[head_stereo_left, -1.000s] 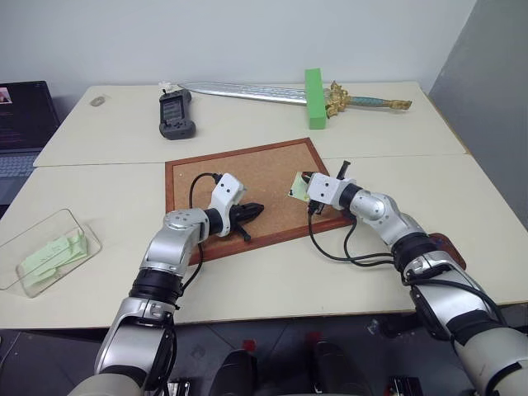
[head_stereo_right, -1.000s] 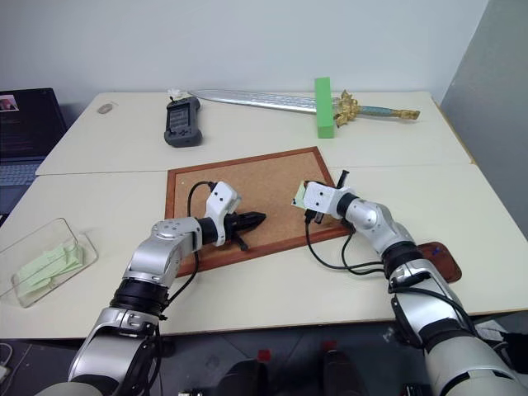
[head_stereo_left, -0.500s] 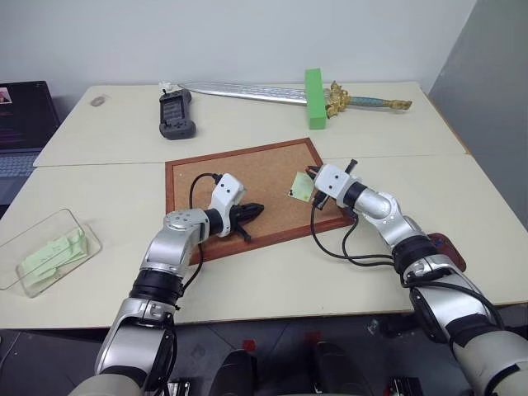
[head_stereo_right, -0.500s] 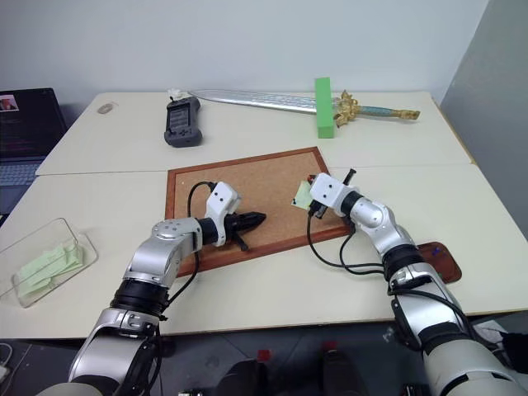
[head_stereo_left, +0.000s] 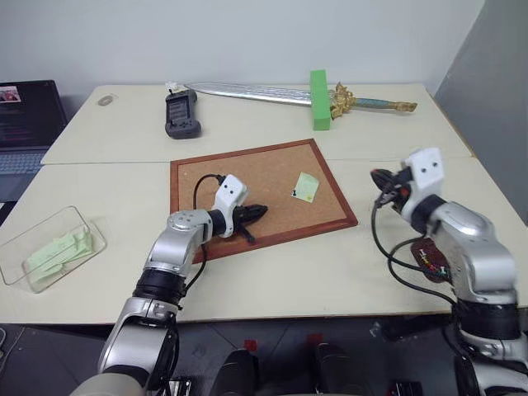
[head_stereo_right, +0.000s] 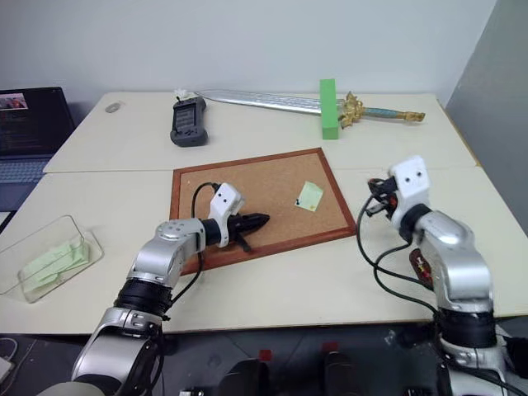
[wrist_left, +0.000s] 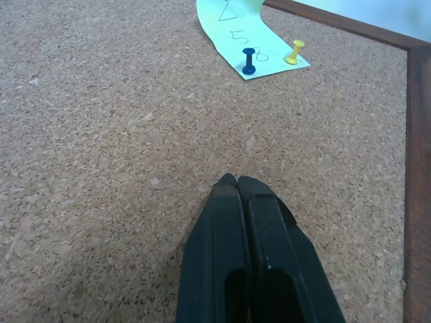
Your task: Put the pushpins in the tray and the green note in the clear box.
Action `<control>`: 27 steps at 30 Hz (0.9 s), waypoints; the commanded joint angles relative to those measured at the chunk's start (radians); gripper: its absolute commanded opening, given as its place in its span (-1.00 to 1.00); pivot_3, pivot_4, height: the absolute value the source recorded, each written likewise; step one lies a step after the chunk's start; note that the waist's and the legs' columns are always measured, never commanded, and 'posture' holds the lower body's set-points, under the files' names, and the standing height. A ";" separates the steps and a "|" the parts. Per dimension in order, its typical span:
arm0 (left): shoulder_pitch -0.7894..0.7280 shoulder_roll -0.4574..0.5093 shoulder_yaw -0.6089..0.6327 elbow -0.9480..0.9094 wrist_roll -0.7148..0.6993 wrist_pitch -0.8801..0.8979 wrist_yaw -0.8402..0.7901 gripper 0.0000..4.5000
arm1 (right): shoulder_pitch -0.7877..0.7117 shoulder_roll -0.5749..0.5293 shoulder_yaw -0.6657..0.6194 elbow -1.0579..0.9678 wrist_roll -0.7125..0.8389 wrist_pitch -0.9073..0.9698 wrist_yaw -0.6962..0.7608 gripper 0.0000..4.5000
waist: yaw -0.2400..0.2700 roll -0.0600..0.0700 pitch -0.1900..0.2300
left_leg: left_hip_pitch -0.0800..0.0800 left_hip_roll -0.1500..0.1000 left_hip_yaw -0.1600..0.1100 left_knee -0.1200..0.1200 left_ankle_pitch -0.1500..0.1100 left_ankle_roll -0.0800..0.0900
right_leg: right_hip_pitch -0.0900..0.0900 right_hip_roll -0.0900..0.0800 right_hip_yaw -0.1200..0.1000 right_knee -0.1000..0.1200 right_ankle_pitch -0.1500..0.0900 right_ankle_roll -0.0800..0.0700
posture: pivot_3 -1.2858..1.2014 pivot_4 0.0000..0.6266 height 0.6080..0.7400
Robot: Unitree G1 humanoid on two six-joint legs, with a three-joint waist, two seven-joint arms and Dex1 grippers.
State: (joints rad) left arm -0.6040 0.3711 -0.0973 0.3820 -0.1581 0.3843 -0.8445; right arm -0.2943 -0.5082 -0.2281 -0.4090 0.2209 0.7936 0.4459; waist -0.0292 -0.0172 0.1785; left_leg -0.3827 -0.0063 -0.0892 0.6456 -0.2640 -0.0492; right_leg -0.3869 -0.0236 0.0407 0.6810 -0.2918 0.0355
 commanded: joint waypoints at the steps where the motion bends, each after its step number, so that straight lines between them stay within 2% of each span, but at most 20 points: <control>1: 0.008 -0.003 -0.024 0.037 0.012 0.009 -0.015 -1.00 | 0.120 -0.026 -0.127 -0.155 0.021 0.094 -0.036 -0.96 | 0.000 0.000 0.000 | 0.000 0.000 0.001 0.000 0.000 0.000 | 0.000 0.000 0.000 0.000 0.000 0.000 | 0.03 -0.52 1.00; 6: 0.001 -0.004 -0.032 0.055 0.015 0.002 -0.029 -1.00 | 0.349 -0.001 -0.246 -0.243 0.021 0.115 -0.044 -0.96 | 0.001 0.000 -0.001 | 0.001 -0.001 0.003 0.000 0.000 0.000 | 0.001 0.001 0.000 0.000 0.000 0.000 | 0.03 -0.52 1.00; 11: -0.006 -0.006 -0.038 0.072 0.019 -0.007 -0.042 -1.00 | 0.447 0.039 -0.300 -0.254 0.039 0.107 -0.066 -0.96 | -0.001 0.003 -0.003 | 0.002 -0.001 0.005 0.000 0.000 0.000 | 0.002 0.002 0.001 0.000 0.000 0.001 | 0.03 -0.52 1.00; 27: -0.040 -0.010 -0.047 0.117 0.029 -0.024 -0.059 -1.00 | 0.435 0.061 -0.298 -0.105 0.083 0.041 -0.080 -0.96 | 0.001 0.005 -0.005 | 0.003 -0.001 0.005 0.000 0.000 0.000 | 0.003 0.002 0.001 0.000 0.000 0.002 | 0.03 -0.52 1.00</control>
State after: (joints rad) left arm -0.6484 0.3644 -0.1136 0.4775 -0.1508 0.3490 -0.8901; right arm 0.1420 -0.4352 -0.5216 -0.5007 0.2961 0.8596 0.3669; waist -0.0281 -0.0123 0.1735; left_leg -0.3793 -0.0077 -0.0840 0.6459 -0.2638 -0.0488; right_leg -0.3835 -0.0213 0.0418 0.6809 -0.2915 0.0372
